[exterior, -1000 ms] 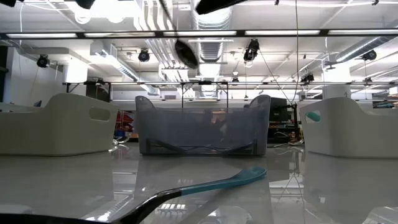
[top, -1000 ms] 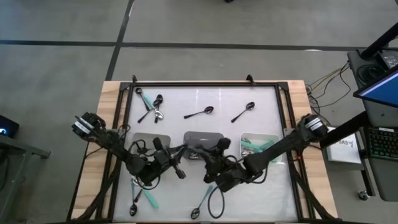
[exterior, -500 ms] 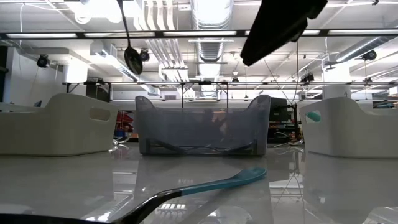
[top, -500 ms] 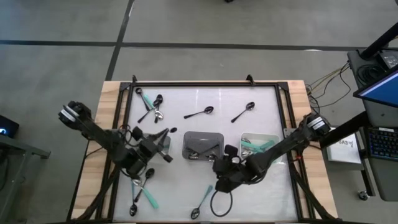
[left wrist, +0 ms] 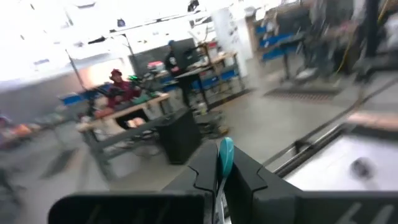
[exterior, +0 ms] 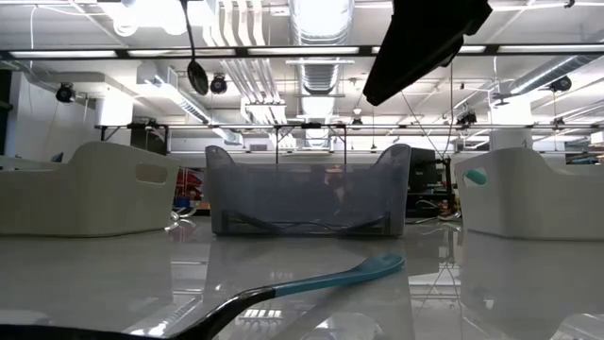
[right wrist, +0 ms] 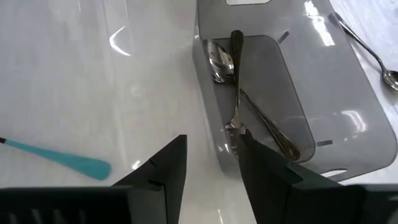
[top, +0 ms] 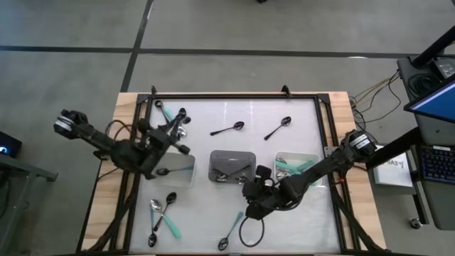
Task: Sort silverware by color (type)
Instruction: Put the blue spoon into the gray bin
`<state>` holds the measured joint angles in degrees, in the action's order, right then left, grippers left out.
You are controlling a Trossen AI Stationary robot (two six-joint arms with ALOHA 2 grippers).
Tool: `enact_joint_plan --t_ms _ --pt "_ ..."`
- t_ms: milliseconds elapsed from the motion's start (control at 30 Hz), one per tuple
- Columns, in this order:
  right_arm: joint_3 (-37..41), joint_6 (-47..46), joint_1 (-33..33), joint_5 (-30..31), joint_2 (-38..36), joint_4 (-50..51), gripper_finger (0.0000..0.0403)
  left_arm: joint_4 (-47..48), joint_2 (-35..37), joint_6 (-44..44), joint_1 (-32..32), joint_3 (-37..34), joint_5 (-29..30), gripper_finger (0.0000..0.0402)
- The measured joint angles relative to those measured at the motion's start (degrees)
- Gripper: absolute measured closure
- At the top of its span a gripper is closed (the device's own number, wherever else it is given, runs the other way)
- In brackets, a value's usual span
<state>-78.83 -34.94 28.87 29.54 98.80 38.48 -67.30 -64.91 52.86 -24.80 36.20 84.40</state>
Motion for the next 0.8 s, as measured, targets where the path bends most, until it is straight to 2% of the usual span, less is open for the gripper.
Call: enact_joint_plan --t_ms 167,333,433,500,567,600,667,733,800 --pt "0.0 0.3 -0.6 0.0 0.0 0.0 0.0267 15.2 -0.8 -1.3 4.8 4.2 0.0 0.0401" --pt "0.0 0.4 -0.9 0.0 0.0 0.0 0.0267 24.5 -1.6 -2.6 11.4 10.9 -0.4 0.0401" --pt "0.0 0.4 -0.8 0.0 0.0 -0.1 0.0271 32.0 -1.8 -4.6 14.1 14.4 -4.0 0.0401" --pt "0.0 0.4 -0.8 0.0 0.0 -0.1 0.0272 42.1 -1.8 -8.1 16.1 16.8 -7.3 0.0401" --pt "0.0 0.6 -0.8 0.0 0.0 -0.1 0.0272 57.7 -1.8 -16.9 18.6 19.7 -11.6 0.0401" --pt "0.0 0.6 -0.8 0.0 0.0 -0.1 0.0272 67.4 -1.8 -23.3 20.1 21.7 -15.7 0.0401" --pt "0.0 0.4 -0.8 0.0 0.0 -0.2 0.0272 86.3 -2.5 -38.8 23.9 25.9 -28.0 0.0401" --pt "0.0 0.2 -0.8 0.0 0.0 -0.2 0.0273 98.9 -3.8 -50.4 28.4 29.4 -38.8 0.0401" --pt "0.0 0.0 -0.8 0.0 0.0 -0.2 0.0273 105.8 -4.9 -53.8 31.4 31.3 -42.0 0.0401"
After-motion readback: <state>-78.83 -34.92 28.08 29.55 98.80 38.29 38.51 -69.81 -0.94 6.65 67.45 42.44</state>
